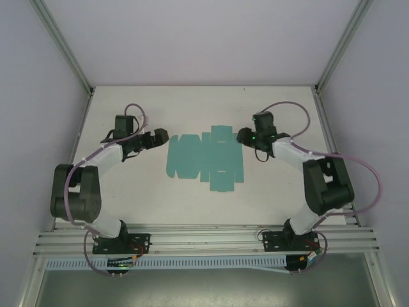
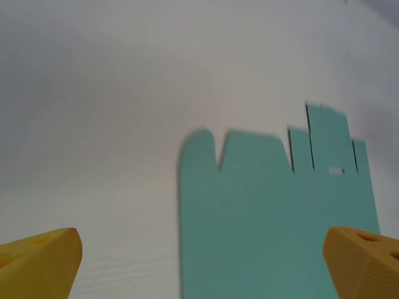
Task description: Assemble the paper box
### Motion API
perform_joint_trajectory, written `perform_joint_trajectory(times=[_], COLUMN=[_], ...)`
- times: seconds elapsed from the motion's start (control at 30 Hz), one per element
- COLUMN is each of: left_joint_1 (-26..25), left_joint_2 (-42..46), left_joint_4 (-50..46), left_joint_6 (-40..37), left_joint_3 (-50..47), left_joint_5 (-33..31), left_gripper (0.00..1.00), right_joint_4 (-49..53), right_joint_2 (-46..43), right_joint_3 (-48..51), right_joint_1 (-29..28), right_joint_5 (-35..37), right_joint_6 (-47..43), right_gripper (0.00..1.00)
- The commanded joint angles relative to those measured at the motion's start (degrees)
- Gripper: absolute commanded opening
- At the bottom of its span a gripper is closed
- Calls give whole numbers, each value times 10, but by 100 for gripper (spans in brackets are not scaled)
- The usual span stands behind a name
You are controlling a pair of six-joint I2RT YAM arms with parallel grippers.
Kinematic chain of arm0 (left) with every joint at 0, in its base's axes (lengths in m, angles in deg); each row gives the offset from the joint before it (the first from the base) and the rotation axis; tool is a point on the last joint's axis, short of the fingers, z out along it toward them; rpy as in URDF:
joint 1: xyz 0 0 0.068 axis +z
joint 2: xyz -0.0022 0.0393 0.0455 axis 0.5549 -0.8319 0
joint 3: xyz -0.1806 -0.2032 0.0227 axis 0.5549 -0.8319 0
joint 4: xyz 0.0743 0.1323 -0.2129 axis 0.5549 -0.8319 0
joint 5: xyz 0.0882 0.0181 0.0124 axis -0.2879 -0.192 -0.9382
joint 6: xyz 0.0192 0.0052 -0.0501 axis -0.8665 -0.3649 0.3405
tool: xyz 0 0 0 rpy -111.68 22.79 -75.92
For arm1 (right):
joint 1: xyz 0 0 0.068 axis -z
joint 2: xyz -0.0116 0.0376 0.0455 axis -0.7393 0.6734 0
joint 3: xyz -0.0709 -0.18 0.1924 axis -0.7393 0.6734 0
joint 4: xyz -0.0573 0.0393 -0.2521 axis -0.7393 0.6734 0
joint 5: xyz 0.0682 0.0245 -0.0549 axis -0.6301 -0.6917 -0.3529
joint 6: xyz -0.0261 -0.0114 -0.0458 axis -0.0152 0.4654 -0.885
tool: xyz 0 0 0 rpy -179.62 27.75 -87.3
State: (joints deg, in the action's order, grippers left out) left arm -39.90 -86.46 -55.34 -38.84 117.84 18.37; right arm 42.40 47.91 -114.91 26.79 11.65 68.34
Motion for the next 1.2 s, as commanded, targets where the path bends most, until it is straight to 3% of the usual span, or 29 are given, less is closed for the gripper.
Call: perform_joint_trajectory(times=[0.0, 0.17, 0.5, 1.0, 1.17], left_joint_1=[-14, -25, -43, -83, -84], left_joint_2=[-36, -72, -130, -194, -187], left_joint_4=[-50, -95, -130, -149, -120], left_joint_6=[20, 7, -8, -17, -5], left_joint_3=[35, 60, 88, 124, 140], left_joint_5=[57, 31, 56, 127, 184], left_gripper=[99, 99, 99, 98, 96], right_joint_4=[82, 120, 106, 17, 6], right_joint_2=[35, 82, 135, 164, 156], right_joint_3=[-52, -71, -25, 46, 59], right_joint_1=[-29, -30, -30, -15, -15], right_joint_5=[-29, -6, 45, -7, -14], right_joint_6=[27, 30, 44, 29, 13], right_gripper=[32, 26, 18, 14, 14])
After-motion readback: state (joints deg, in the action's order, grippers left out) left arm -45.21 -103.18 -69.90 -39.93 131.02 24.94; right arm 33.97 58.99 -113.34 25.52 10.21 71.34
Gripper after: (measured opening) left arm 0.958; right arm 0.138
